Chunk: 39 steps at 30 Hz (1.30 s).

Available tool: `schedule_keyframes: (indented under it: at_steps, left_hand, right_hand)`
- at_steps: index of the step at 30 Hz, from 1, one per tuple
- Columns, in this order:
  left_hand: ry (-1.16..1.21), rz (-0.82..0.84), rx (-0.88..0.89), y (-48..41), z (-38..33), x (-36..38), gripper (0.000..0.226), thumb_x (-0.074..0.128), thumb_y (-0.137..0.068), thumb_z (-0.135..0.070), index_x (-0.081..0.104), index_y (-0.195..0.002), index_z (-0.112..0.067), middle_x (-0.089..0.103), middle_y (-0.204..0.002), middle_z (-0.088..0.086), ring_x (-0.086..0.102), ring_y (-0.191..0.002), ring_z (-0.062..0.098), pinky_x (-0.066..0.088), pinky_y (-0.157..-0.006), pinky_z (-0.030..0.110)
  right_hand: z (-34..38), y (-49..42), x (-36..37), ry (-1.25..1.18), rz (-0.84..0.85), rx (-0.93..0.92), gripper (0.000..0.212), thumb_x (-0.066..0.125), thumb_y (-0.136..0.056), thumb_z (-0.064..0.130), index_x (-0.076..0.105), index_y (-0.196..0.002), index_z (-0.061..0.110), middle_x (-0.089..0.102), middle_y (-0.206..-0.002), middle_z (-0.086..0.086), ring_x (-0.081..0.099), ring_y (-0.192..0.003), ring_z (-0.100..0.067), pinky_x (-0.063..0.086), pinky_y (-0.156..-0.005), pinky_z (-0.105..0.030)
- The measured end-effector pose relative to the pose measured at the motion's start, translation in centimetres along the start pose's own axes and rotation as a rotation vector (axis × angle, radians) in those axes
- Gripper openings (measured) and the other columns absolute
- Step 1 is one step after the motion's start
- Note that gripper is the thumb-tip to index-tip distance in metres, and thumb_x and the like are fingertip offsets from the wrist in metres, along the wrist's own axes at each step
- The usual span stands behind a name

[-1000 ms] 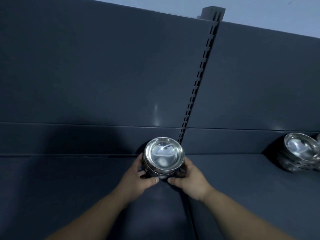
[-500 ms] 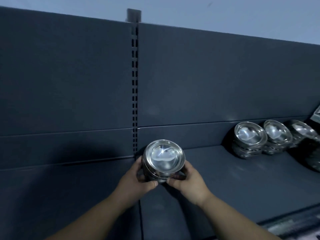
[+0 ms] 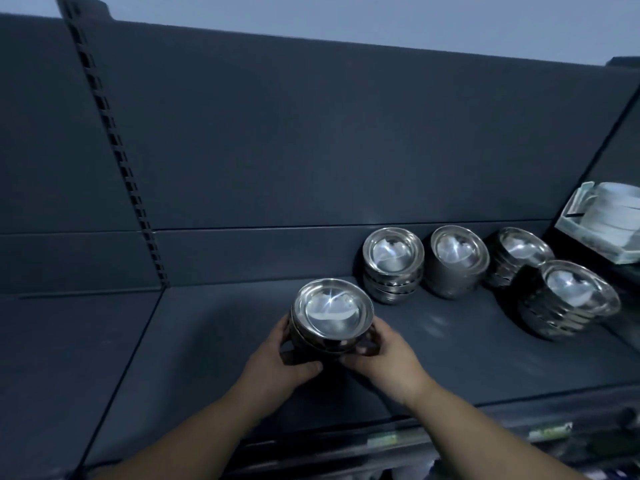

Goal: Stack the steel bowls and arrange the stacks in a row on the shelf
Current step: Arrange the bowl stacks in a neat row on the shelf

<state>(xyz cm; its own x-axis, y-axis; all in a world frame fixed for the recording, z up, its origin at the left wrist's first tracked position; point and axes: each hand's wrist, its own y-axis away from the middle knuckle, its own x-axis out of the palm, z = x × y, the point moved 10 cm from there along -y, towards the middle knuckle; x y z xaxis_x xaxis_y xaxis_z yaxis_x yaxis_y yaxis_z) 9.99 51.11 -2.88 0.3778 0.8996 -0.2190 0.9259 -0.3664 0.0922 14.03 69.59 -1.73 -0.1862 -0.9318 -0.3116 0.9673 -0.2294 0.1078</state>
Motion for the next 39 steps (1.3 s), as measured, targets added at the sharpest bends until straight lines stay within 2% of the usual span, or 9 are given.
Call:
schedule_keyframes:
  at_steps: [4,8,11,14,17,21,26,32,39]
  left_hand:
    - [-0.030,-0.026,-0.017,0.4,-0.2,2.6,0.095,0.083,-0.059,-0.026,0.034,-0.138,-0.042,0.055,-0.125,-0.024,0.057,-0.111,-0.005,0.046,-0.101,0.026]
    - [-0.057,-0.042,-0.002,0.8,-0.6,4.2,0.090,0.082,-0.069,-0.011,0.032,-0.139,-0.036,0.051,-0.120,-0.028,0.054,-0.098,-0.022,0.043,-0.080,0.001]
    - [-0.106,-0.043,-0.011,1.4,-0.5,4.8,0.090,0.081,-0.071,-0.010,0.031,-0.141,-0.033,0.050,-0.121,-0.026,0.054,-0.096,-0.019,0.042,-0.074,-0.001]
    - [-0.227,-0.050,-0.002,1.8,-0.8,4.3,0.092,0.084,-0.067,-0.025,0.029,-0.141,-0.036,0.048,-0.132,-0.017,0.053,-0.113,-0.001,0.045,-0.094,0.014]
    - [-0.330,-0.068,0.034,1.2,-1.9,3.6,0.110,0.083,-0.052,-0.045,0.026,-0.145,-0.031,0.044,-0.143,-0.010,0.046,-0.128,0.008,0.040,-0.108,0.032]
    - [-0.428,-0.061,0.095,0.3,-3.7,3.5,0.081,0.085,-0.061,-0.027,0.038,-0.124,-0.047,0.052,-0.115,-0.032,0.048,-0.114,-0.002,0.037,-0.090,0.005]
    - [-0.417,-0.086,0.119,0.1,-4.5,3.3,0.087,0.087,-0.060,-0.022,0.043,-0.134,-0.036,0.056,-0.118,-0.020,0.050,-0.111,0.002,0.038,-0.093,0.016]
    - [-0.397,-0.127,0.138,0.0,-5.0,3.3,0.088,0.089,-0.058,-0.029,0.044,-0.134,-0.037,0.061,-0.123,-0.015,0.054,-0.115,0.003,0.042,-0.099,0.021]
    - [-0.449,-0.101,0.123,0.7,-4.7,3.7,0.086,0.085,-0.065,-0.036,0.040,-0.138,-0.034,0.054,-0.131,-0.016,0.046,-0.121,0.003,0.031,-0.091,0.013]
  right_hand:
    - [-1.3,0.4,-2.5,0.026,0.008,-0.013,0.066,0.080,-0.070,-0.005,0.056,-0.127,0.017,0.073,-0.103,0.008,0.070,-0.093,-0.001,0.053,-0.082,-0.015]
    - [-1.9,0.7,-4.0,0.057,0.014,-0.018,0.069,0.083,-0.068,0.000,0.055,-0.128,0.020,0.071,-0.107,0.010,0.068,-0.097,0.000,0.052,-0.080,-0.011]
    - [-2.2,1.1,-4.5,0.093,0.009,-0.022,0.071,0.085,-0.066,0.005,0.054,-0.126,0.026,0.069,-0.108,0.012,0.066,-0.097,0.001,0.050,-0.078,-0.009]
    - [-2.1,1.5,-4.7,0.100,0.008,-0.042,0.072,0.086,-0.065,0.003,0.051,-0.121,0.032,0.066,-0.103,0.017,0.063,-0.088,0.013,0.047,-0.073,-0.003]
    - [-1.6,1.3,-4.9,0.175,-0.004,-0.082,0.082,0.091,-0.058,0.015,0.047,-0.121,0.044,0.067,-0.107,0.020,0.062,-0.102,0.005,0.047,-0.087,-0.010]
    - [-0.7,0.9,-5.0,0.258,0.004,-0.126,0.095,0.093,-0.052,0.023,0.046,-0.133,0.037,0.066,-0.114,0.018,0.061,-0.111,-0.006,0.048,-0.100,-0.028]
    - [0.0,0.6,-5.2,0.265,0.020,-0.137,0.094,0.093,-0.054,0.020,0.047,-0.134,0.035,0.066,-0.114,0.017,0.060,-0.112,-0.004,0.048,-0.099,-0.025]
    - [1.1,0.2,-5.9,0.181,0.078,-0.140,0.090,0.089,-0.060,0.007,0.047,-0.135,0.035,0.068,-0.115,0.015,0.059,-0.110,0.004,0.043,-0.076,0.000]
    - [0.8,0.4,-5.5,0.178,0.113,-0.149,0.090,0.090,-0.060,0.008,0.048,-0.137,0.031,0.066,-0.117,0.018,0.061,-0.110,0.002,0.046,-0.081,-0.008]
